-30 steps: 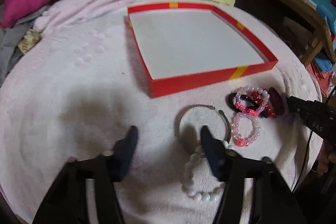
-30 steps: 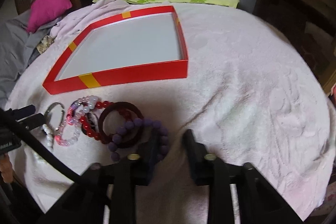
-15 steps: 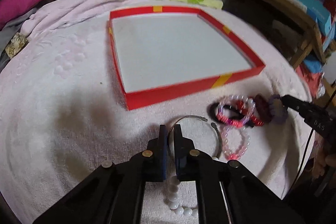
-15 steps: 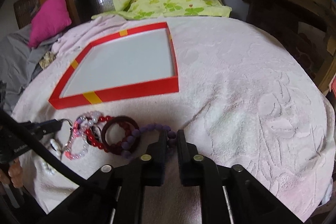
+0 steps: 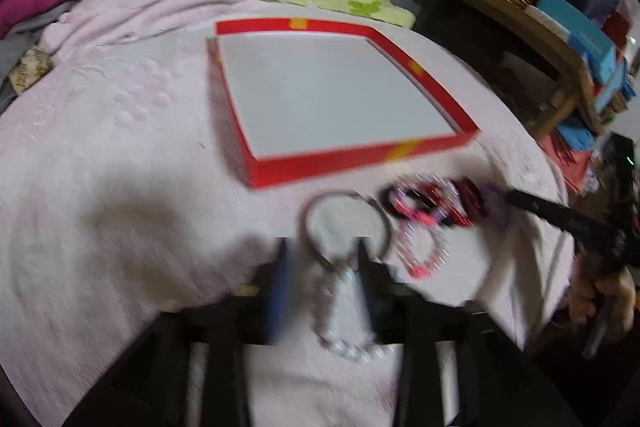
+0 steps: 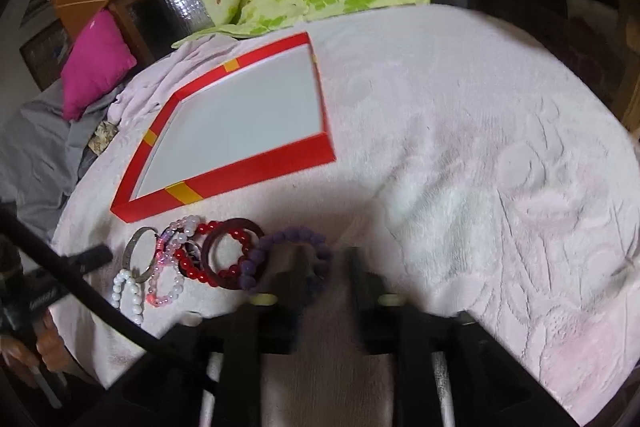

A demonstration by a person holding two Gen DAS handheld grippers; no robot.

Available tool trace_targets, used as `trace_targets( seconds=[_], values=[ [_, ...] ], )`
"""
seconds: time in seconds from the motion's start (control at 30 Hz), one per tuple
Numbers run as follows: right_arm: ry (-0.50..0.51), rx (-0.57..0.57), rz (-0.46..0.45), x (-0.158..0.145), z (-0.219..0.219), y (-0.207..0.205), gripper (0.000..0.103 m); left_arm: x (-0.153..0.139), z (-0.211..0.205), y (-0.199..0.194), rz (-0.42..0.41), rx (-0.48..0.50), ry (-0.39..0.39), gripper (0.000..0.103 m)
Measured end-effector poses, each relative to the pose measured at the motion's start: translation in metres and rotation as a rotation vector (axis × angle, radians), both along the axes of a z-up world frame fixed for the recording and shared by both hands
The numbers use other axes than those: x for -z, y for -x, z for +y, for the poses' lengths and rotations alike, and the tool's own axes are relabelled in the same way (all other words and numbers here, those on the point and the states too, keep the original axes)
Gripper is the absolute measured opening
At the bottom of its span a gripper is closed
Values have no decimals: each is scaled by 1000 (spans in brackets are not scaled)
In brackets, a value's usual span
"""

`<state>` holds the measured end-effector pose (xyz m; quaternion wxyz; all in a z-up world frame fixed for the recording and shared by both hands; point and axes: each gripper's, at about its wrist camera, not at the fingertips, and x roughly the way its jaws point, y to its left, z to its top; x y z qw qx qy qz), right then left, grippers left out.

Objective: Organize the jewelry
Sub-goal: 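Grasp the white pearl bracelet with the left tool while the right tool grasps the purple bead bracelet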

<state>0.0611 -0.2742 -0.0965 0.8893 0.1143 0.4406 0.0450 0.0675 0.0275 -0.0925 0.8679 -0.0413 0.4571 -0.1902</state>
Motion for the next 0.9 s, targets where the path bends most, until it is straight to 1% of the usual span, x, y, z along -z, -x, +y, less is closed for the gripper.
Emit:
trace_targets(
  seconds=[0.03,0.1,0.2,0.27,0.33,0.37,0.4,0.47,0.5,0.53,0.57,0.73,0.9],
  values=[
    [12,2,-3,0,-1,1,48,1,-4,5,-4,17,-16,59],
    [34,-13,-7,1,0,2,49,4,-11,13,-3,55,-49,59],
    [48,-45,-3,4,4,2,49,12,-16,13,38,79,-72,59],
    [82,-62,9,9,10,-1,49,18,-15,9,63,76,-75,58],
    [127,-80,2,12,18,-4,50,14,-17,10,49,77,-67,57],
    [138,-89,-3,12,20,-5,50,14,-17,10,45,82,-65,48],
    [155,-99,-8,13,23,-6,49,14,-19,11,45,91,-70,36],
    [220,-118,-22,16,32,-8,40,15,-23,11,36,99,-87,27],
    [238,-125,-29,16,34,-8,37,14,-25,12,28,110,-92,17],
    [266,-135,-40,15,37,-7,26,13,-25,12,25,121,-90,12],
    [280,-137,-44,15,38,-7,18,13,-26,13,26,127,-85,10],
    [304,-127,-45,10,36,-4,16,11,-24,18,11,144,-71,10],
    [251,-90,-84,-5,27,6,15,1,-17,19,-24,130,-33,10]
  ],
)
